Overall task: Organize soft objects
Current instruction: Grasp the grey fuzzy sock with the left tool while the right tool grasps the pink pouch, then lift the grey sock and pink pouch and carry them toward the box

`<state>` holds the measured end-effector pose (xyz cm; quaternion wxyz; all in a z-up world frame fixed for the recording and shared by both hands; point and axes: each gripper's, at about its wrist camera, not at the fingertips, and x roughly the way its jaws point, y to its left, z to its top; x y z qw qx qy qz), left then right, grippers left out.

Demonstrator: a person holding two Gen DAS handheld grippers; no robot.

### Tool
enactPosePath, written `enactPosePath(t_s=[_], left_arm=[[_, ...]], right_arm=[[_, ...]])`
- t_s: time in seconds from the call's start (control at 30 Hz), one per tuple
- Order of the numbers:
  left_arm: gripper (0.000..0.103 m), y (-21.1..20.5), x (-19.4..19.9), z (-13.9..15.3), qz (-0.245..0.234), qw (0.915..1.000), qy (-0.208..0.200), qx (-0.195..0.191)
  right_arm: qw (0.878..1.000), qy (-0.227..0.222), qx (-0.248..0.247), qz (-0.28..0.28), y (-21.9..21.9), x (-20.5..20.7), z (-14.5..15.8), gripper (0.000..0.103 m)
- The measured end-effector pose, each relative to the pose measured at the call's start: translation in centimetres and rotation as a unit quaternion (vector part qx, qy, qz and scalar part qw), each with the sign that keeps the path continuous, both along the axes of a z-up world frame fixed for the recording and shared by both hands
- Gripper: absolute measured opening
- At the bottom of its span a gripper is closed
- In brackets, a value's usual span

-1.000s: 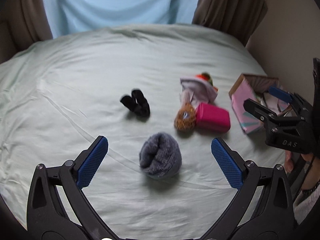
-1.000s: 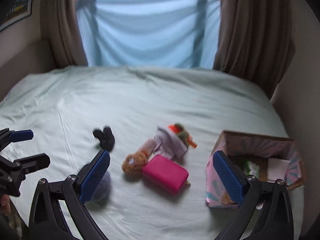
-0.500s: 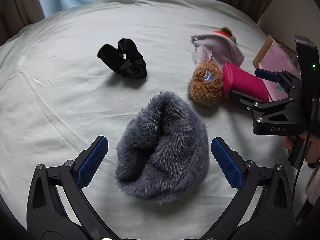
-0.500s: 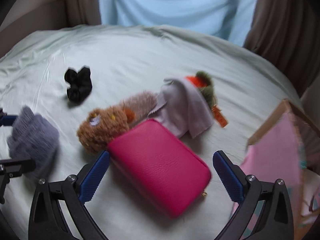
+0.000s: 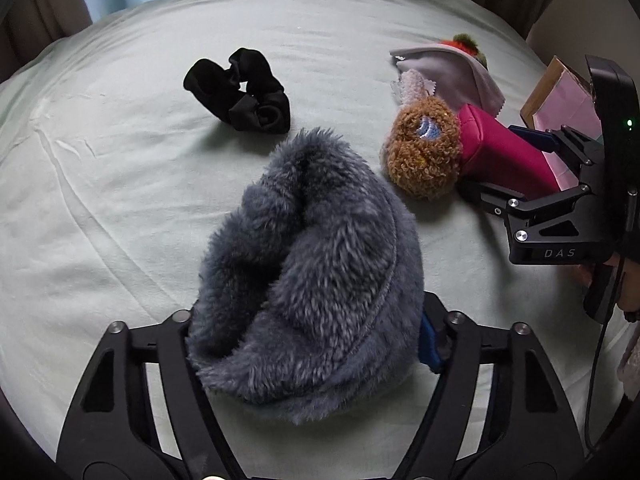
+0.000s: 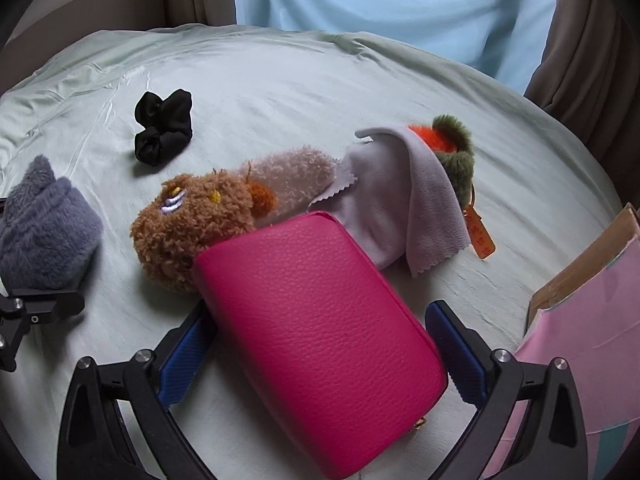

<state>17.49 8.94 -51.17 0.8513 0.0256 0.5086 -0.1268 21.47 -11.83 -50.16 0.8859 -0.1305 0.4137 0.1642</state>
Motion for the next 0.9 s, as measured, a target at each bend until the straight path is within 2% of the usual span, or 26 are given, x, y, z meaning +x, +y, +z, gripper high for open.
enactPosePath(t_s=[0.03, 0.1, 0.2, 0.4, 0.67, 0.9], left_arm=[[0.063, -0.1, 0.0, 0.1, -0.002, 1.0, -0.001, 0.0], [0.058, -0.3, 0.1, 0.2, -0.007, 1.0, 0.0, -0.003], [0.053, -0.2, 0.1, 0.5, -0.007, 1.0, 0.001, -0.005], [0.048, 0.1, -0.2, 1.2, -0.006, 0.9999, 0.0, -0.009], [0.048, 0.6, -0.3, 3.9, -0.005, 0.9997, -0.02, -0.009], [0.048, 0.6, -0.9, 8.1, 0.0, 0.999, -0.044, -0.009]], right_arm=[[1.0, 0.001, 0.001, -0.003, -0.1, 0.0, 0.1, 0.097], [1.0, 0.001, 0.0, -0.009, -0.3, -0.2, 0.2, 0.083], [1.0, 0.002, 0.005, -0.021, -0.8, -0.4, 0.6, 0.072], [0.999, -0.002, 0.015, -0.041, -0.8, -0.9, 1.4, 0.059], [0.997, -0.005, 0.041, -0.059, -0.7, -2.0, 3.5, 0.054], [0.994, -0.017, 0.065, -0.08, -1.0, -3.6, 7.7, 0.054]])
